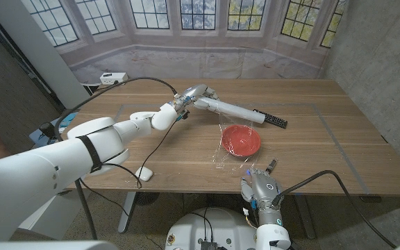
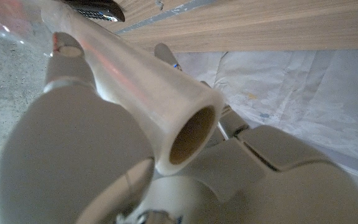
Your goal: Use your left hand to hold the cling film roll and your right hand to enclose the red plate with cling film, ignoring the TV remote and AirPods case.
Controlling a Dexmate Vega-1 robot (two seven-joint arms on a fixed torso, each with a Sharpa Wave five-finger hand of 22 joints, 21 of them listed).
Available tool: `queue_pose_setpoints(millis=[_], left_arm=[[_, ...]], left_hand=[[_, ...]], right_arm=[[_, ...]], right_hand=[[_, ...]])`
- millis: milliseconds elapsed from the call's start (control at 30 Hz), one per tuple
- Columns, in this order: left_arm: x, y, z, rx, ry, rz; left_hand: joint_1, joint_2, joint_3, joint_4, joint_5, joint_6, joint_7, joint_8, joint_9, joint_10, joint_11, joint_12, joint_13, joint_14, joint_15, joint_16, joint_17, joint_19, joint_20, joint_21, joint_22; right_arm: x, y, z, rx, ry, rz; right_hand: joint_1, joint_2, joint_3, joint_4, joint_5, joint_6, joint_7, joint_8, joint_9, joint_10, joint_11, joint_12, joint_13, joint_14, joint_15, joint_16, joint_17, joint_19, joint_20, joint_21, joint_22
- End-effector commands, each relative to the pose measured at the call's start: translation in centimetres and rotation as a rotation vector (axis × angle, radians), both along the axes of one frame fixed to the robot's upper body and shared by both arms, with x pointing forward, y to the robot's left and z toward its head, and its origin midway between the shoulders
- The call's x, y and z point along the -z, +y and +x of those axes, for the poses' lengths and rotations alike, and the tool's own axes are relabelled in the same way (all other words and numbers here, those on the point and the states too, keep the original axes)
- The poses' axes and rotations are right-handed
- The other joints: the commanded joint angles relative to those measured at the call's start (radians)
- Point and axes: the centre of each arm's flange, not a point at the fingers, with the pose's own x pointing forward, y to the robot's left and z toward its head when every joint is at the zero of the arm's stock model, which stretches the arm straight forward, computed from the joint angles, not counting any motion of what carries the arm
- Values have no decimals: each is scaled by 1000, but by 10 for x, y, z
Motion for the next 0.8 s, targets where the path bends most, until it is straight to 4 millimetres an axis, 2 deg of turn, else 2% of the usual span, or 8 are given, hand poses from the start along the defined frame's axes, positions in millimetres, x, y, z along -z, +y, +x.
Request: queue_pose_setpoints(millis=[33,800], left_arm=[[3,0,1,-13,-15,-2],[15,4,0,-37,-55,-53]], left_hand=[[322,329,-4,-3,2,3,-7,7,2,-2,2,-2,2,-5,-3,-3,2,2,-4,2,3],[321,332,-4,-2,1,0,-6,7,2,-5,1,-3,2,-4,-3,-1,3,2,-9,2,4]], right_arm=[[3,-1,0,4,5,9],[10,-7,1,3,20,28]], right_hand=[[-7,2,4,2,-1,9,1,-5,4,10,2,-3,3,9,-73,0,2,10,-59,5,1],[-7,2,9,5,-2,13,2,-7,4,11,2,-4,3,11,-72,0,4,12,-60,3,1]])
